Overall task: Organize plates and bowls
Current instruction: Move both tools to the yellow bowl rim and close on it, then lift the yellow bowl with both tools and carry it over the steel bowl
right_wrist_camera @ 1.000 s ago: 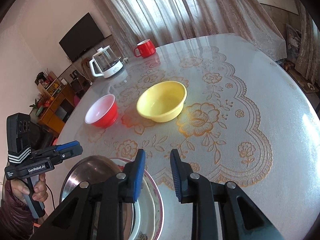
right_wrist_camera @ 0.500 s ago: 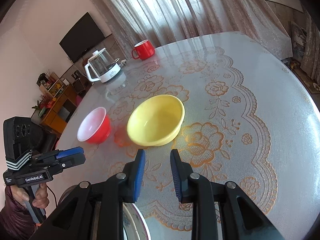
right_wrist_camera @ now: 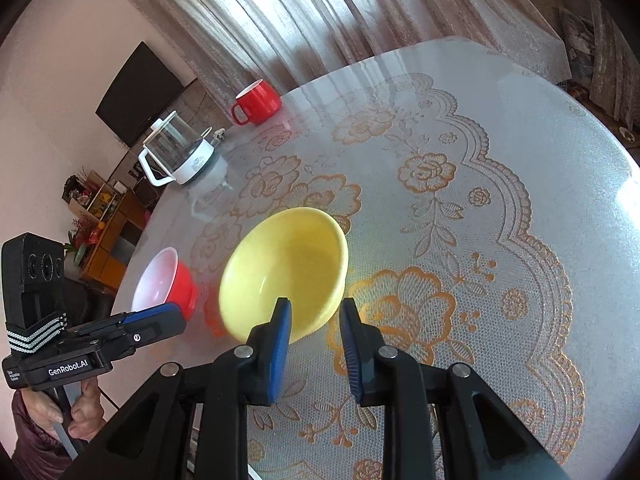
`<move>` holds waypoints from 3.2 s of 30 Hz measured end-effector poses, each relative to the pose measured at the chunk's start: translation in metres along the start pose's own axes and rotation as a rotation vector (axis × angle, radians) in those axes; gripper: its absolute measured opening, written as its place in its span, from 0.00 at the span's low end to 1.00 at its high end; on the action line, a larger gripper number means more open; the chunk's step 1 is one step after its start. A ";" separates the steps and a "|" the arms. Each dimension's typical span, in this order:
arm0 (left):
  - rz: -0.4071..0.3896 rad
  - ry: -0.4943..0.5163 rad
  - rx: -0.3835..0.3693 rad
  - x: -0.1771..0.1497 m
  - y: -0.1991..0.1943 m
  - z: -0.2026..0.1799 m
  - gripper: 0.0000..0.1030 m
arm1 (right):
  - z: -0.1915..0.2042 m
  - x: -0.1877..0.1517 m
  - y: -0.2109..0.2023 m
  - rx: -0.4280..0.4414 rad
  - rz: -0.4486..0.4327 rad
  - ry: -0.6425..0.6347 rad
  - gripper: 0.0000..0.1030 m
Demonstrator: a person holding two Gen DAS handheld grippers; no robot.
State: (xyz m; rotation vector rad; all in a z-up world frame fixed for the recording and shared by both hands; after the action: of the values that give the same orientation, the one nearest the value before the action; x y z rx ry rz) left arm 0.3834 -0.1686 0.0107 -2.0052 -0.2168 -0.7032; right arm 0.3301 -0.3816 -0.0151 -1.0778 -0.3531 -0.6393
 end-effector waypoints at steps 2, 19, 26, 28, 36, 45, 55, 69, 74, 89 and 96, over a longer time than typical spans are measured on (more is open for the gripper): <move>0.004 -0.022 0.006 0.004 0.008 0.002 0.33 | -0.002 0.000 0.003 -0.003 0.002 0.011 0.23; 0.063 -0.036 -0.052 0.006 0.030 -0.006 0.20 | 0.000 -0.003 0.009 -0.016 0.025 -0.006 0.09; 0.051 -0.057 -0.049 0.005 0.023 -0.008 0.22 | 0.012 -0.009 0.010 -0.023 0.033 -0.021 0.09; 0.047 -0.060 -0.021 0.007 0.025 -0.002 0.27 | 0.010 -0.010 0.005 0.012 0.027 0.007 0.11; 0.031 -0.106 -0.011 0.012 0.033 0.011 0.29 | -0.005 0.003 0.000 0.005 -0.036 0.088 0.21; 0.043 -0.048 -0.025 0.012 0.033 0.002 0.17 | -0.009 0.001 0.017 -0.047 -0.005 0.092 0.10; 0.010 -0.028 -0.064 -0.006 0.000 -0.012 0.17 | -0.006 -0.006 -0.008 -0.012 -0.015 0.105 0.10; -0.085 0.026 -0.078 -0.040 -0.068 -0.037 0.17 | 0.027 -0.027 -0.066 0.034 -0.064 0.048 0.10; -0.114 0.030 -0.097 -0.056 -0.089 -0.042 0.17 | 0.037 -0.037 -0.084 0.044 -0.079 0.030 0.10; -0.138 -0.025 -0.156 -0.104 -0.131 -0.036 0.17 | 0.063 -0.075 -0.123 0.081 -0.098 -0.009 0.10; -0.137 -0.035 -0.155 -0.132 -0.146 -0.029 0.17 | 0.076 -0.097 -0.132 0.098 -0.071 -0.050 0.10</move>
State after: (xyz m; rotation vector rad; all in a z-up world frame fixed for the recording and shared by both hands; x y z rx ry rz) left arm 0.2018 -0.1002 0.0557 -2.1670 -0.3320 -0.7928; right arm 0.1745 -0.3260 0.0565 -0.9923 -0.4632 -0.6529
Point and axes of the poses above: each gripper's, at about its wrist camera, not at the fingertips, and y roughly the way its jaws point, z to its left, x to its top, the point moved 1 cm from there along y, roughly the way its jaws point, and after that the axes turned 7 degrees about -z, right-handed, at the moved point
